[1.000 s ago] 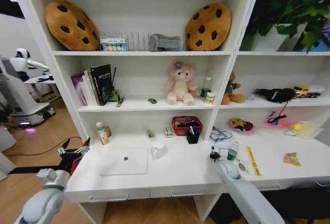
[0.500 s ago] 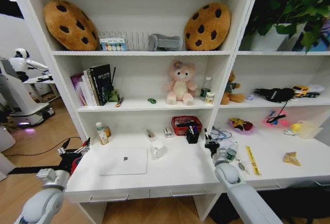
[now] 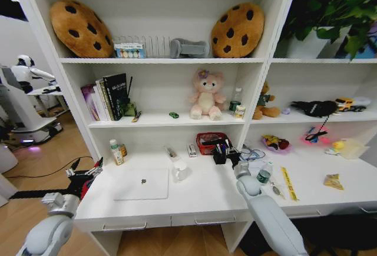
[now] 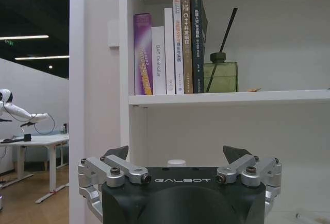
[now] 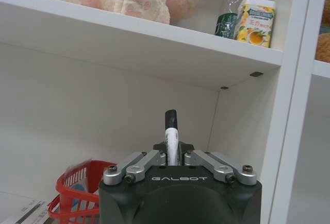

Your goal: Organize the objects on the table.

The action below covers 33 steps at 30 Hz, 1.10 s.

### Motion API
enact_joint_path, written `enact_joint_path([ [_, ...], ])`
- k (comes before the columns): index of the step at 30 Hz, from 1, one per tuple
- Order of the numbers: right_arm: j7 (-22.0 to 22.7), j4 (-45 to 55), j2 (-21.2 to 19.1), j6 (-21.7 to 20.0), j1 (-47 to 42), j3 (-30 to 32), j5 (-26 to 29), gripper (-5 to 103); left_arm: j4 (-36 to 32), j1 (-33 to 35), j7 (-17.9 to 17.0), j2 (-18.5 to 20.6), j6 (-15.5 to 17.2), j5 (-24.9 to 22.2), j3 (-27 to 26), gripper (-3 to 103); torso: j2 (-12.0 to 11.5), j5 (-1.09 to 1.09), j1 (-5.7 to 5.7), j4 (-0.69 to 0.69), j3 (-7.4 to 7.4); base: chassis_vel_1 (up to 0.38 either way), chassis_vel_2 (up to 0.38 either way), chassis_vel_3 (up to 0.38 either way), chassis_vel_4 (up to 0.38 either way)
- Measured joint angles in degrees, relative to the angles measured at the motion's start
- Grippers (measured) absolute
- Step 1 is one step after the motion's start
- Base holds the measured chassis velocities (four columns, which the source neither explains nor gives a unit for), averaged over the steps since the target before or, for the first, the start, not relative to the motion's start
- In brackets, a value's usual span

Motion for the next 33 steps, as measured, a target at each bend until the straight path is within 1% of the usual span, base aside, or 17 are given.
enact_joint_path([
  [2, -0.7, -3.6, 1.1, 1.4, 2.5, -0.2, -0.9, 11, 0.0, 0.0, 0.0, 0.0, 0.0, 0.0, 0.0, 100, 0.0, 0.01, 0.00, 0.01, 0.00, 0.000, 0.000, 0.000, 0.000],
  [3, -0.7, -3.6, 1.1, 1.4, 2.5, -0.2, -0.9, 11, 0.0, 0.0, 0.0, 0.0, 0.0, 0.0, 0.0, 100, 0.0, 0.01, 0.00, 0.01, 0.00, 0.000, 0.000, 0.000, 0.000],
  [6, -1.2, -7.6, 2.1, 2.6, 5.0, -0.6, -1.7, 11, 0.0, 0.0, 0.0, 0.0, 0.0, 0.0, 0.0, 100, 0.0, 0.00, 0.00, 0.00, 0.00, 0.000, 0.000, 0.000, 0.000],
  [12, -1.5, -11.9, 3.7, 3.0, 7.4, -1.5, -2.0, 11, 0.0, 0.0, 0.0, 0.0, 0.0, 0.0, 0.0, 100, 0.0, 0.00, 0.00, 0.00, 0.00, 0.000, 0.000, 0.000, 0.000],
  [21, -1.5, -15.0, 5.3, 2.8, 10.1, -2.8, -2.1, 11, 0.0, 0.0, 0.0, 0.0, 0.0, 0.0, 0.0, 100, 0.0, 0.00, 0.00, 0.00, 0.00, 0.000, 0.000, 0.000, 0.000],
  [33, -1.2, -19.2, 5.4, 3.4, 11.8, -2.8, -2.3, 11, 0.0, 0.0, 0.0, 0.0, 0.0, 0.0, 0.0, 100, 0.0, 0.00, -0.01, 0.00, 0.00, 0.000, 0.000, 0.000, 0.000],
])
